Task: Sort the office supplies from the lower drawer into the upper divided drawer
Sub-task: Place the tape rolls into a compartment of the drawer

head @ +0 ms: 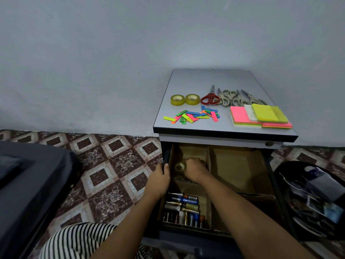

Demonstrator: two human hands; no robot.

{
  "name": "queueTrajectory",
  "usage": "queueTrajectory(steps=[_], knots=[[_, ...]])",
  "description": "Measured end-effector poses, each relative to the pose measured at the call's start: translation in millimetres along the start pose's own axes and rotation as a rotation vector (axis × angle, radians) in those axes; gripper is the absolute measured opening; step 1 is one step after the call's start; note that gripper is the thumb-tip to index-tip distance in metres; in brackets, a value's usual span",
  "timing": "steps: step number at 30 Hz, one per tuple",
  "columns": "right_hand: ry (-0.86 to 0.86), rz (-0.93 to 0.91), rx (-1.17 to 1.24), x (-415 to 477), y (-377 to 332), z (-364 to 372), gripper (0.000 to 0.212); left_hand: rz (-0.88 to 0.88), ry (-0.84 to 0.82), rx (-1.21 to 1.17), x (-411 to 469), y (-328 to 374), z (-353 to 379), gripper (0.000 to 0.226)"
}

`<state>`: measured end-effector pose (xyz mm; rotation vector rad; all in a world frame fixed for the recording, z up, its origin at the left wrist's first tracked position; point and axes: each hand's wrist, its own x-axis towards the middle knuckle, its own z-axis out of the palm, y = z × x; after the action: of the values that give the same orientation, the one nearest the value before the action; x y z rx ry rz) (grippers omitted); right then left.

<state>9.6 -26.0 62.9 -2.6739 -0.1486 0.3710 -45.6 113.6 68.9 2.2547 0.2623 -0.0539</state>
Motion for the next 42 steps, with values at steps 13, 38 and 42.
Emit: queueTrajectory(steps=[13,38,42], knots=[[0.121,-0.109,0.022,-5,-3,-3,0.032,-0.014,-0.015,0.016,2,-1,1,0.046],[0.546,-0.264,0.188,-27,-21,-180,0.026,0.505,0.27,0.038,78,137,-78,0.027],[0.536,-0.194,0.107,15,-22,-186,0.027,0.387,0.149,0.122,111,146,-81,0.034]])
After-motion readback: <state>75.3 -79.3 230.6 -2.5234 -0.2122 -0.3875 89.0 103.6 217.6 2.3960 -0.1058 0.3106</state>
